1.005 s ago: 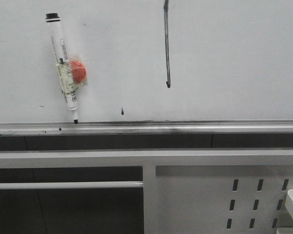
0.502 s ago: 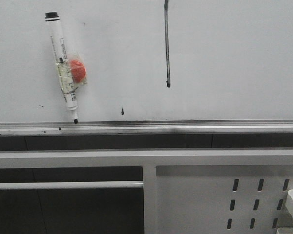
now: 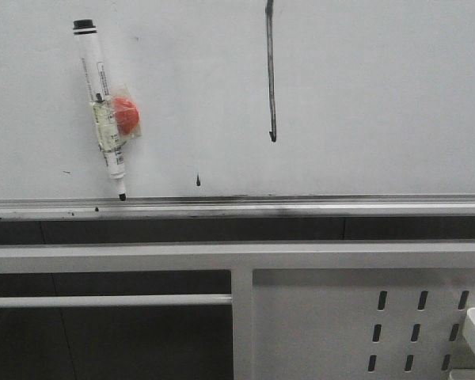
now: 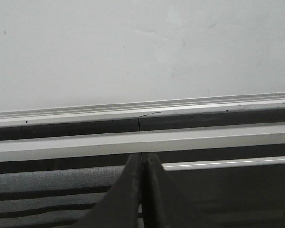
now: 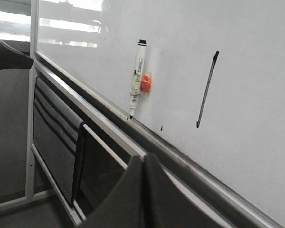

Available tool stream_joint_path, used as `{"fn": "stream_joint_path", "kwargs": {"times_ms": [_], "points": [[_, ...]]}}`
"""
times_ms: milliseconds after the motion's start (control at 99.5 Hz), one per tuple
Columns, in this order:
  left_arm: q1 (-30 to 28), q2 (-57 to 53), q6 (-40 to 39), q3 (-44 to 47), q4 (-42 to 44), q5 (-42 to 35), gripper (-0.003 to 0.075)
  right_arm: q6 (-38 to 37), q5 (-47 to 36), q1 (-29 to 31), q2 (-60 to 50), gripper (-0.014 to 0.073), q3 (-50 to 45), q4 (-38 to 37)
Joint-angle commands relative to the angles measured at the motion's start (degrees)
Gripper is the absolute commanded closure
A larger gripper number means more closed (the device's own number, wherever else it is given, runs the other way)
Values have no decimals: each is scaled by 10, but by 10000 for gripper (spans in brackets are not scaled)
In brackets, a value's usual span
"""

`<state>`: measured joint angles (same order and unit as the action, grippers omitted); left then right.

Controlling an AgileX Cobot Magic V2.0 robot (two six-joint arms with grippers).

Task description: Write number 1 on whiteboard

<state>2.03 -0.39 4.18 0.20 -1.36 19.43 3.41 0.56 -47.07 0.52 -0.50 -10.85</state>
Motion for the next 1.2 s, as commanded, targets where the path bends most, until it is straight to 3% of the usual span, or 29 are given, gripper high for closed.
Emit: {"fn": "stream_joint_path", "kwargs": {"times_ms": [0,40,171,301,583,733,824,964,1185], "points": [[-2,-12,-7,20,-5,-33,740,1,-38,2,11,663,-6,-7],[-2,-12,-7,20,-5,-33,740,1,-36,2,11,663,-6,1],[-2,-12,-7,20,-5,-33,740,18,-32,15,11,663,-6,150],[-2,-12,-7,20,-5,-33,740,31,-25,68,11,663,-7,158],[-2,-12,-7,20,-5,-33,740,32,-29,332,9,663,-7,159],[-2,-12,-7,20,-5,-33,740,32,61,493,-9,663,-7,158],[-2,-12,-7,20,-5,-33,740,32,116,557,-24,663,-7,149],[-2,-12,-7,20,-5,-33,740,32,170,592,-24,663,-7,149],[-2,-12,-7,20,-5,-33,740,29,171,592,-24,663,-7,149]]}}
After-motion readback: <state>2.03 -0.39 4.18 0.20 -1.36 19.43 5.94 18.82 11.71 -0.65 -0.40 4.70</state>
